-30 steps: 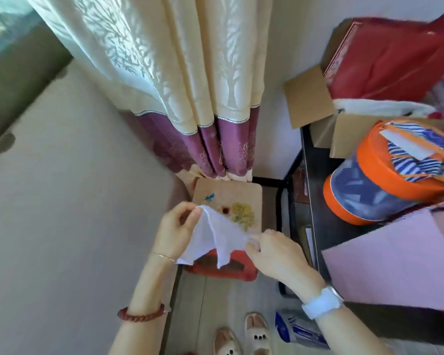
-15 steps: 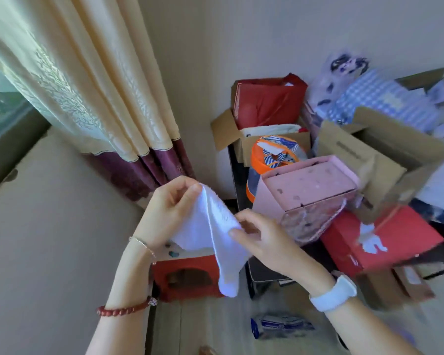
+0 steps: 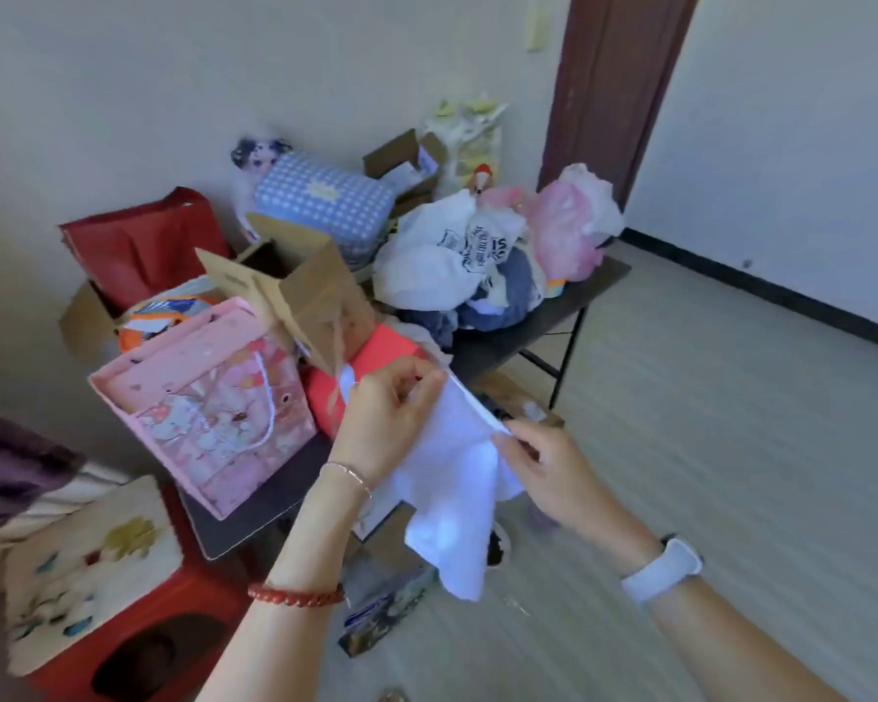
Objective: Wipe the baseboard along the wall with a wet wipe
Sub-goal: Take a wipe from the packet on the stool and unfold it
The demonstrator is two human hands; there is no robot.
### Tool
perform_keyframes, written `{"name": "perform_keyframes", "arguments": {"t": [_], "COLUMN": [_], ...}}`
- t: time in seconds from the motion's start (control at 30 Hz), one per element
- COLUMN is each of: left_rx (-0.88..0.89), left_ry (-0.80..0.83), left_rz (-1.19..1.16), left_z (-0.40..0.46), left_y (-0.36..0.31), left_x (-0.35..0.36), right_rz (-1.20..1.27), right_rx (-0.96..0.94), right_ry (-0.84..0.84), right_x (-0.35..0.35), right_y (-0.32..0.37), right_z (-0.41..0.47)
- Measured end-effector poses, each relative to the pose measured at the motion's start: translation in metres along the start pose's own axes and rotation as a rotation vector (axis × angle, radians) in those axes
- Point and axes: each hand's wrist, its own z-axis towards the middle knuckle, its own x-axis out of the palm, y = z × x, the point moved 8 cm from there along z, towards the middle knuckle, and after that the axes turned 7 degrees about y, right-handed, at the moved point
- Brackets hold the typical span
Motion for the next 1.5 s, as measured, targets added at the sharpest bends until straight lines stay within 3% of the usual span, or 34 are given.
{"name": "perform_keyframes", "arguments": {"t": [0.1, 0.2, 0.23, 0.3, 0.37, 0.4, 0.47, 0.5, 0.53, 0.67, 0.73, 0.83, 0.93, 1.0, 1.07, 1.17, 1.2, 1.33, 1.5], "left_rx": [0.046, -0.028, -0.109, -0.257, -0.263, -0.248, -0.206, -0.149, -0.081, 0.301, 0.468, 0.65, 0.727, 0.845, 0.902, 0.668, 0.594, 0.517, 0.328], "left_ry": [0.118, 0.316, 0.394, 0.515, 0.629, 0.685, 0.79, 0.836, 0.876, 0.917, 0.817, 0.568, 0.391, 0.432, 0.696, 1.232, 1.269, 1.061, 1.209], "left_rz": [0.226, 0.051, -0.145, -0.497, -0.602, -0.663, -0.757, -0.735, -0.671, -0.366, -0.188, 0.077, 0.094, 0.07, 0.256, 0.522, 0.514, 0.335, 0.169], "left_z": [0.028, 0.051, 0.055, 0.062, 0.076, 0.083, 0.098, 0.106, 0.114, 0.145, 0.163, 0.193, 0.212, 0.203, 0.186, 0.184, 0.197, 0.271, 0.333], "left_y": [-0.026, -0.039, -0.043, -0.051, -0.062, -0.07, -0.09, -0.1, -0.111, -0.158, -0.177, -0.184, -0.176, -0.168, -0.145, -0.088, -0.08, -0.104, -0.147], "left_x": [0.061, 0.138, 0.163, 0.208, 0.243, 0.256, 0.27, 0.275, 0.278, 0.282, 0.285, 0.29, 0.293, 0.309, 0.353, 0.431, 0.452, 0.537, 0.668], "right_rz": [-0.192, -0.113, -0.041, 0.122, 0.177, 0.147, 0.004, -0.064, -0.106, 0.076, 0.177, 0.264, 0.201, 0.206, 0.255, 0.156, 0.089, -0.079, -0.016], "right_rx": [0.209, 0.34, 0.312, 0.247, 0.25, 0.234, 0.214, 0.208, 0.199, 0.308, 0.348, 0.397, 0.491, 0.528, 0.58, 0.663, 0.677, 0.642, 0.49], "right_ry": [-0.242, -0.558, -0.526, -0.262, -0.097, -0.189, -0.582, -0.692, -0.697, -0.33, -0.259, -0.301, -0.344, -0.365, -0.399, -0.435, -0.415, -0.344, -0.212], "right_x": [-0.09, -0.159, -0.165, -0.15, -0.141, -0.157, -0.213, -0.235, -0.25, -0.246, -0.234, -0.229, -0.252, -0.277, -0.305, -0.351, -0.366, -0.425, -0.51], "right_y": [-0.043, -0.058, -0.058, -0.055, -0.06, -0.066, -0.081, -0.086, -0.09, -0.127, -0.143, -0.169, -0.195, -0.215, -0.248, -0.302, -0.319, -0.373, -0.425], "right_z": [-0.022, -0.056, -0.061, -0.065, -0.076, -0.082, -0.099, -0.103, -0.1, -0.048, -0.03, -0.02, -0.016, -0.015, -0.018, -0.021, -0.019, 0.002, 0.036]}}
